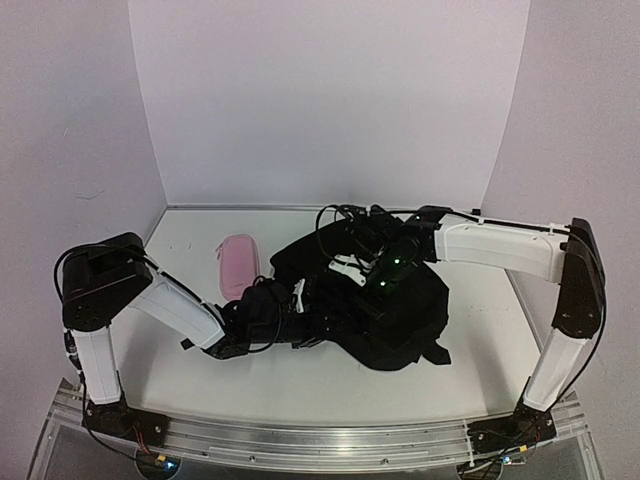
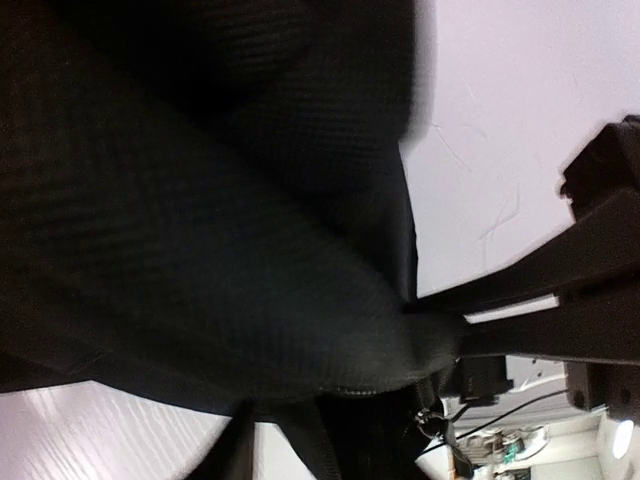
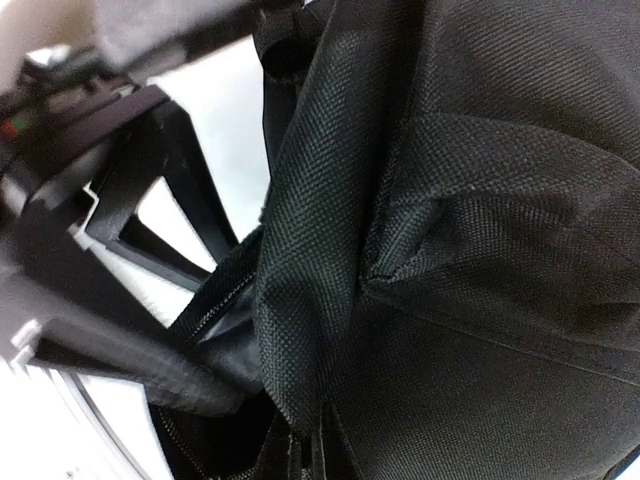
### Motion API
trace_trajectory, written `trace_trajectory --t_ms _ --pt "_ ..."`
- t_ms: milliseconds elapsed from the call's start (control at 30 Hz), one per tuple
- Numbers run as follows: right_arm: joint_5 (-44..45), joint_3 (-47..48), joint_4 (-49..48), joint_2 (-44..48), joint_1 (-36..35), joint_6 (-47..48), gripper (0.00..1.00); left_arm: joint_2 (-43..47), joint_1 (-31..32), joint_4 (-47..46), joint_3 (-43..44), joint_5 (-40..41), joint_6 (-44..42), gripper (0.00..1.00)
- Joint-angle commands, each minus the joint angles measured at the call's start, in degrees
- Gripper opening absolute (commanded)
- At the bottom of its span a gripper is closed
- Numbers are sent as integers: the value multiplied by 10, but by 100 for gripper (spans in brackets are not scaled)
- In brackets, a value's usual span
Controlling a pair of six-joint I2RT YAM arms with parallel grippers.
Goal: Pack the student bag
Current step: Unzip the student bag at the center of the board.
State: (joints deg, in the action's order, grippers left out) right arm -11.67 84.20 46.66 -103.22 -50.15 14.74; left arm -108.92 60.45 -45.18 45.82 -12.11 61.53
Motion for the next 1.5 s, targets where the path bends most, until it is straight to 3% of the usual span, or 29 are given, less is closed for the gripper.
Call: trace_trajectory --t_ms 0,100,267,467,600,733,1000,1333,1467 --pt "5 38 3 10 12 -10 0 3 -12 -25 -21 28 40 13" --pt "13 39 4 27 35 -9 0 34 -23 23 -46 53 47 1" --pt "12 36 2 42 63 -10 0 68 -39 126 -34 74 22 0" --pt "15 47 2 46 74 -16 0 119 -101 189 -68 82 30 0" --pt "11 62 3 34 75 -21 0 152 -115 297 -42 99 -5 0" --pt "30 85 2 35 109 -27 0 191 -156 304 -99 97 32 0" --pt "14 122 3 25 137 -42 0 173 -170 335 -95 95 34 0" --pt "114 168 2 32 167 -1 0 170 -197 322 -141 83 69 0" --pt "82 177 4 21 169 -22 0 166 -197 314 -137 79 53 0"
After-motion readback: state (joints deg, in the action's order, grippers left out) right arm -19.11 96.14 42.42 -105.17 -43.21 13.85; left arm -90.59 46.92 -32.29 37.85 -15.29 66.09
